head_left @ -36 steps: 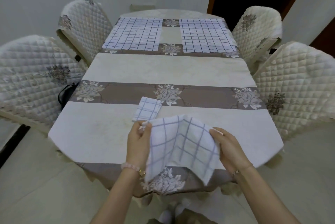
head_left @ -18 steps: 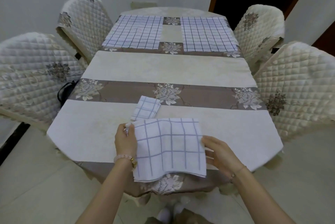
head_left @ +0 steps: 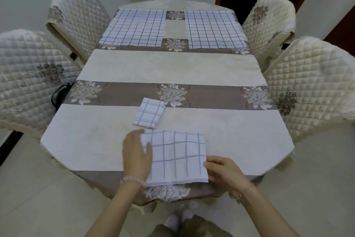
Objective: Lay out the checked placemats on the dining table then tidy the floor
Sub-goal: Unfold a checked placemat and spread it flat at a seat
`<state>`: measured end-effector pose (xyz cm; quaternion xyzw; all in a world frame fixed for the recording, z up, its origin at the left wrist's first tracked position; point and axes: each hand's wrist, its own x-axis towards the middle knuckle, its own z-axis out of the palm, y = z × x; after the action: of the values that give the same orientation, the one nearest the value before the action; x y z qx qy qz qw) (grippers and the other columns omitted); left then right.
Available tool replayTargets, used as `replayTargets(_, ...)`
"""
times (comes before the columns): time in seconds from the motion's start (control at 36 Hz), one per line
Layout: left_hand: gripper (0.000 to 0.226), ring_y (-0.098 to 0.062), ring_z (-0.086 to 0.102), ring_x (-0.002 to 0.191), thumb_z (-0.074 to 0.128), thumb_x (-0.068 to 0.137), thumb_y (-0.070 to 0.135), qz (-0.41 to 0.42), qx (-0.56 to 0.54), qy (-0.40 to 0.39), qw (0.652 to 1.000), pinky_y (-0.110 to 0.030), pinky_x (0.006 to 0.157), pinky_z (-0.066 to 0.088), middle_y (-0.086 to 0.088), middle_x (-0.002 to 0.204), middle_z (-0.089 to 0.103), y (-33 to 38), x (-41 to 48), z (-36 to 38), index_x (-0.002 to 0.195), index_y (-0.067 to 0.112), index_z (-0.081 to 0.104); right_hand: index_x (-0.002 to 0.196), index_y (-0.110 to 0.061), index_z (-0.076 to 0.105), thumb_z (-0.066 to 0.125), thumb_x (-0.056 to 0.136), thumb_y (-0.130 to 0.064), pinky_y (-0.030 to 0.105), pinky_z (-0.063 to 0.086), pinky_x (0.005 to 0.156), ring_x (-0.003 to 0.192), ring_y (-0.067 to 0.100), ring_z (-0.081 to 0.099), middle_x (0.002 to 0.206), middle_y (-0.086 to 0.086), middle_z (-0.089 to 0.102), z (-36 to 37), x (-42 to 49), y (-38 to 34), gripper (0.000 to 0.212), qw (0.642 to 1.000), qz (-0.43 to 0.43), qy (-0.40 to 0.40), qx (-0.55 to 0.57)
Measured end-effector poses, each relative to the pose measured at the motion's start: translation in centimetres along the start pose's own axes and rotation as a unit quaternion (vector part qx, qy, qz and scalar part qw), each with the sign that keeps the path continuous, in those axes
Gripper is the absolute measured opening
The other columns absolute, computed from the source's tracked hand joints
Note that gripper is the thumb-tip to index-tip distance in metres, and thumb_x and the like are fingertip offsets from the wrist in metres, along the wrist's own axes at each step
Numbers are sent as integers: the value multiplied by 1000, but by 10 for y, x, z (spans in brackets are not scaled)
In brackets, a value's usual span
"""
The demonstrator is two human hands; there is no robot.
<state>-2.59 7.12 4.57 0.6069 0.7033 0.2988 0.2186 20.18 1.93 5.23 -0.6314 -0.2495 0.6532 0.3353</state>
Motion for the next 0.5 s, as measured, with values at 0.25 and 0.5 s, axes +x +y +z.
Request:
replayTargets(0.25, 47, 3, 44, 111, 54, 85, 52, 114, -48, -280, 952, -11, 92, 35, 20, 125, 45, 56, -50, 18, 127, 34, 42, 99, -2, 70, 65, 86, -11, 18, 53, 59, 68, 9, 69, 85, 7, 71, 10, -5, -8, 17, 999, -42, 25, 16)
replayTargets(0.5, 51, -2, 52, 111, 59, 80, 53, 109, -39, -287, 951, -20, 95, 46, 19, 123, 52, 63, -56, 17, 125, 35, 41, 89, -6, 73, 62, 88, -15, 21, 54, 62, 79, 16, 69, 86, 7, 72, 18, -13, -8, 14, 998, -53, 20, 39)
